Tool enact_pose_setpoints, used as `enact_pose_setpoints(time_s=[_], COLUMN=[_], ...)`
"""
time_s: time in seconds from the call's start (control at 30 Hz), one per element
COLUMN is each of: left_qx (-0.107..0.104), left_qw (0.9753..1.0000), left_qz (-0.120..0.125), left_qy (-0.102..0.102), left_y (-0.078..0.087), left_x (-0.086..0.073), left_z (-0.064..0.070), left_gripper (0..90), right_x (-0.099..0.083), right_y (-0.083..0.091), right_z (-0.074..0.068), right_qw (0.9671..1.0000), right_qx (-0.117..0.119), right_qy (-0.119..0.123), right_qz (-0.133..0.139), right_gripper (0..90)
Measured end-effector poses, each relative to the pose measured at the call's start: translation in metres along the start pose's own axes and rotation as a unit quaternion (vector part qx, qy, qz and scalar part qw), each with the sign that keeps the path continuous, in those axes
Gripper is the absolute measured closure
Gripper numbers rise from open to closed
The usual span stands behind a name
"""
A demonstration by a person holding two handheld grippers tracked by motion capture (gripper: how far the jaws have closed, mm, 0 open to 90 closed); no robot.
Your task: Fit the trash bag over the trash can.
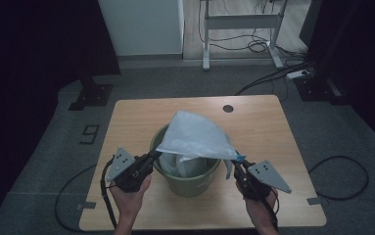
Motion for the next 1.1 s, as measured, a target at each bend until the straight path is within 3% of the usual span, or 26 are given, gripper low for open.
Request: enact_pose_setpoints(time_s=[0.1, 0.27, 0.37, 0.43, 0.47, 0.6, 0.7, 0.73, 0.87, 1.1], left_qx=[-0.007, -0.044, -0.034, -0.036, -0.043, -0.067, -0.069, -0.068, -0.063, -0.064], left_qw=[0.9999, 0.9985, 0.9989, 0.9986, 0.9984, 0.997, 0.9969, 0.9971, 0.9976, 0.9976], left_qz=[-0.008, -0.025, -0.019, -0.025, -0.024, -0.008, -0.004, -0.001, 0.002, -0.01], left_qy=[-0.008, -0.022, -0.027, -0.029, -0.03, -0.036, -0.036, -0.036, -0.028, -0.022], left_y=[0.003, 0.007, 0.013, 0.018, 0.02, 0.034, 0.038, 0.039, 0.034, 0.019], left_x=[-0.005, -0.013, -0.015, -0.015, -0.014, -0.007, -0.004, 0.0, 0.012, 0.029], left_z=[0.0, 0.002, 0.002, 0.003, 0.004, 0.007, 0.007, 0.006, 0.002, -0.006], left_gripper=[89.7, 84.2, 70.2, 54.6, 45.8, 31.8, 29.6, 29.6, 30.9, 32.9], right_x=[0.024, 0.06, 0.07, 0.071, 0.07, 0.063, 0.061, 0.058, 0.055, 0.051], right_y=[0.003, 0.007, 0.008, 0.005, 0.004, -0.003, -0.005, -0.005, -0.003, -0.001], right_z=[0.0, -0.015, -0.029, -0.035, -0.036, -0.029, -0.023, -0.015, -0.005, -0.004], right_qw=[0.9997, 0.9975, 0.9957, 0.995, 0.995, 0.9963, 0.9969, 0.9975, 0.9975, 0.9962], right_qx=[0.004, 0.024, 0.026, 0.028, 0.028, 0.023, 0.016, 0.009, 0.005, 0.013], right_qy=[0.006, 0.028, 0.055, 0.067, 0.07, 0.065, 0.061, 0.054, 0.055, 0.073], right_qz=[0.025, 0.061, 0.07, 0.068, 0.065, 0.05, 0.047, 0.044, 0.044, 0.046], right_gripper=[87.5, 87.8, 87.9, 87.8, 87.8, 87.9, 87.9, 87.9, 87.9, 87.9])
Point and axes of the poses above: each handheld gripper's, and its own axes: y roughly backward along the jaws, x roughly out of its top, z roughly to its right, the point moved 6 cm from there along -y, roughly forward along the jaws, and after that the axes turned 15 degrees about -z, right-handed, at the moved point
